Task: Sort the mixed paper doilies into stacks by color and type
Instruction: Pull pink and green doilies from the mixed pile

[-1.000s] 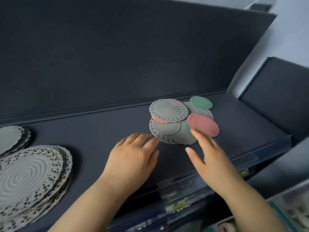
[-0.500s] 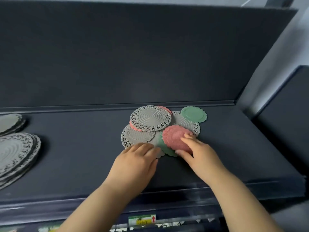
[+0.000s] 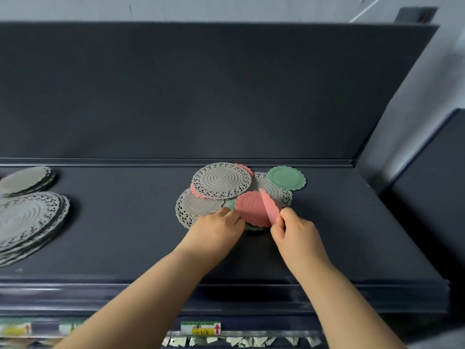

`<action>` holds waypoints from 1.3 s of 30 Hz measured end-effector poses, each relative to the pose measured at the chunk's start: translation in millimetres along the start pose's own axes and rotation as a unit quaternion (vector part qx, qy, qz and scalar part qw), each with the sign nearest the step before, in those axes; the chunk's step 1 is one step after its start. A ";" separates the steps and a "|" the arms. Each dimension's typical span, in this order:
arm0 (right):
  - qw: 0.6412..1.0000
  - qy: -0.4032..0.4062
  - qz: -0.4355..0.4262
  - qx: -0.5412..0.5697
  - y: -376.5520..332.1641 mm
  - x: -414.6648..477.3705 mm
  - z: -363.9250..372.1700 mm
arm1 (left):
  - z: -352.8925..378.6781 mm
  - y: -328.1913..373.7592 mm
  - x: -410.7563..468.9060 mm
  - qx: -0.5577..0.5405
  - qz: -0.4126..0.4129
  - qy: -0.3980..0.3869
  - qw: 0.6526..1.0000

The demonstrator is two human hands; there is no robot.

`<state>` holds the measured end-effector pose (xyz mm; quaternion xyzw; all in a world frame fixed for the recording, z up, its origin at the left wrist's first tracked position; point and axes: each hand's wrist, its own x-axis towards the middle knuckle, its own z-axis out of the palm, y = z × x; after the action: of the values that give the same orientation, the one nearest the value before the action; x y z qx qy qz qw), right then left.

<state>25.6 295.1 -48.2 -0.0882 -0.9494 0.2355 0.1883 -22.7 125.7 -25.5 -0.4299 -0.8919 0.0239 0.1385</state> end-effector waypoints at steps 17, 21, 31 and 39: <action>0.984 0.072 -0.081 0.141 -44.6 0.3 11.3 | -17.3 -44.9 -47.8 -0.126 -0.192 0.161 0.960; 0.979 0.064 -0.077 0.177 -65.7 9.4 21.5 | -14.6 -55.1 -63.6 -0.176 -0.177 0.176 0.952; 0.981 0.015 -0.076 0.176 -148.9 22.7 62.6 | -17.2 -125.1 -110.5 -0.168 -0.167 0.198 0.951; 0.978 0.008 -0.080 0.191 -253.2 23.4 125.5 | -22.0 -240.4 -187.7 -0.130 -0.196 0.271 0.933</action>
<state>-65.8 28.0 -21.9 0.0235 -0.8895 0.3959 0.2271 -88.5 -172.4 -7.9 -0.2512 -0.8821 -0.2372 0.3201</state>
